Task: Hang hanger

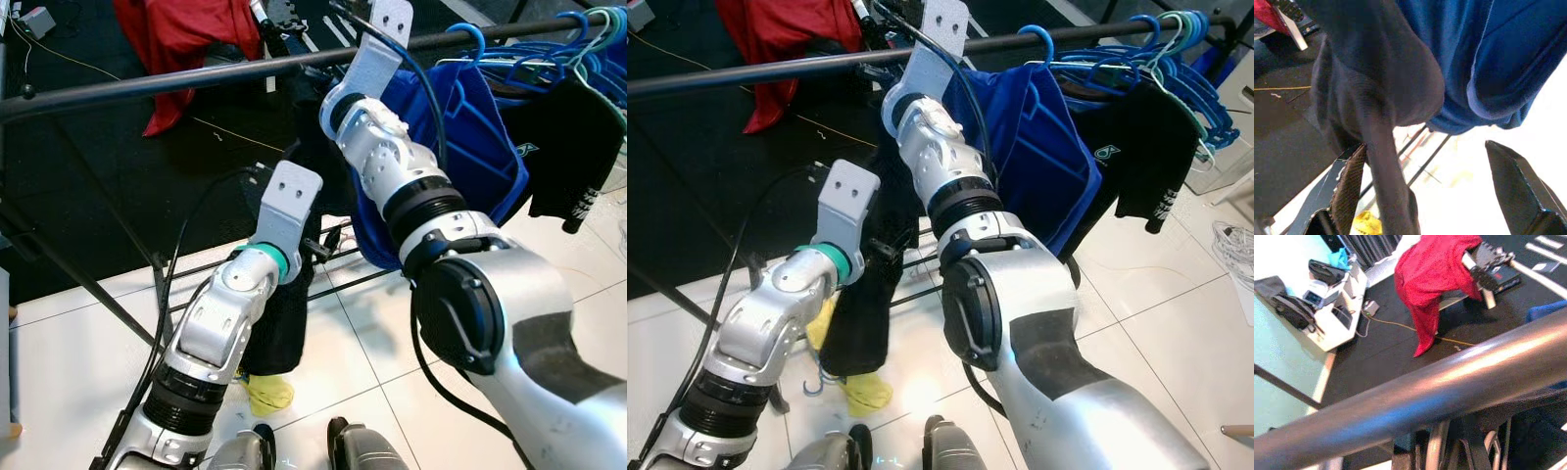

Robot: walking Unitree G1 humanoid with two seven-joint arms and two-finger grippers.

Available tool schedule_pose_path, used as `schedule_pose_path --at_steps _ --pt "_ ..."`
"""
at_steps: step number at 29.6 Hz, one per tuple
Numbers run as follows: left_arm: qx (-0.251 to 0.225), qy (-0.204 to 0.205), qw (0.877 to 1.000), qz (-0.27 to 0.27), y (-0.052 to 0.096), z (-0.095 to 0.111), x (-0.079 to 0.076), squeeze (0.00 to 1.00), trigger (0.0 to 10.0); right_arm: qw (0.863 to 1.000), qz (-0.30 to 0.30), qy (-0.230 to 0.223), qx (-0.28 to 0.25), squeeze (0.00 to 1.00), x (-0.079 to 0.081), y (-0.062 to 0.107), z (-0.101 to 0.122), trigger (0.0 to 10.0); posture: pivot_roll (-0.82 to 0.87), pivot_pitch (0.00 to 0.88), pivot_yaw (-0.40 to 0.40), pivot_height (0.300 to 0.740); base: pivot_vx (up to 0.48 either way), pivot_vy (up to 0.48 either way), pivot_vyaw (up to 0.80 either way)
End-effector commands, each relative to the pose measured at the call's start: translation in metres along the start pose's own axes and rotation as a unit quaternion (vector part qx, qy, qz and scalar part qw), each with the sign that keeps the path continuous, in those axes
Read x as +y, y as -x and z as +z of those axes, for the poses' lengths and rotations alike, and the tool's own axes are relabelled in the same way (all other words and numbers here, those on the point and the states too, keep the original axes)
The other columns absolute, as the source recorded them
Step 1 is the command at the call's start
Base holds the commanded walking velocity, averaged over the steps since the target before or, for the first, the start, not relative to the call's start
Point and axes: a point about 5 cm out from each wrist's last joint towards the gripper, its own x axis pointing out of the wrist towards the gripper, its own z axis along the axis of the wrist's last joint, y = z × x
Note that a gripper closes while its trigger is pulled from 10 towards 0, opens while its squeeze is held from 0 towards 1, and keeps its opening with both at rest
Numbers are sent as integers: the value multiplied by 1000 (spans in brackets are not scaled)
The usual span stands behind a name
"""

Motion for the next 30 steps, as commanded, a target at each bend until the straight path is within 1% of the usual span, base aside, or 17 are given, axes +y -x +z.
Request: schedule_pose_path --at_steps 1,2,3,4,5,6,7,10,11,14,15,18,19,22,24,30 --pt "7 -13 1000 8 -3 -4 -1 0 10000 998 42 -2 -42 0 26 -3 27 10000 -90 81 2 740 0 0 0" --pt "7 -13 1000 8 -3 -4 -1 0 10000 998 42 -2 -42 0 26 -3 27 10000 -90 81 2 740 0 0 0" --pt "9 -16 1000 21 -4 -5 0 0 10000 998 53 -9 -45 0 32 -3 28 10000 -93 82 3 740 0 0 0" --pt "9 -16 1000 21 -4 -5 0 0 10000 998 53 -9 -45 0 32 -3 28 10000 -93 82 3 740 0 0 0" --pt "11 -18 999 39 -7 -6 4 0 8980 997 63 -15 -43 0 37 -2 27 10000 -98 81 3 740 0 0 0" --pt "11 -18 999 39 -7 -6 4 0 8980 997 63 -15 -43 0 37 -2 27 10000 -98 81 3 740 0 0 0" --pt "11 -15 998 54 -9 -7 7 0 4902 997 69 -18 -40 0 39 -2 23 10000 -100 79 4 740 0 0 0" --pt "11 -15 998 54 -9 -7 7 0 4902 997 69 -18 -40 0 39 -2 23 10000 -100 79 4 740 0 0 0" --pt "11 -14 998 67 -10 -7 11 0 3647 997 71 -20 -36 0 40 -2 19 10000 -99 79 6 740 0 0 0" --pt "11 -14 998 67 -10 -7 11 0 3647 997 71 -20 -36 0 40 -2 19 10000 -99 79 6 740 0 0 0" --pt "8 -22 997 78 -10 -8 15 0 0 997 73 -22 -31 0 41 -1 14 10000 -96 80 9 740 0 0 0" --pt "8 -22 997 78 -10 -8 15 0 0 997 73 -22 -31 0 41 -1 14 10000 -96 80 9 740 0 0 0" --pt "5 -35 995 94 -10 -8 19 0 0 997 73 -23 -29 0 41 -1 13 10000 -93 77 10 740 0 0 0" --pt "5 -46 993 109 -9 -9 23 0 0 997 72 -23 -29 0 41 -1 12 10000 -92 77 9 740 0 0 0" --pt "5 -57 991 122 -9 -10 28 0 0 997 66 -19 -32 0 38 -1 14 10000 -95 80 11 740 0 0 0" --pt "5 -65 990 126 -8 -12 30 0 0 998 59 -11 -33 0 33 -1 14 10000 -96 82 13 740 0 0 0"
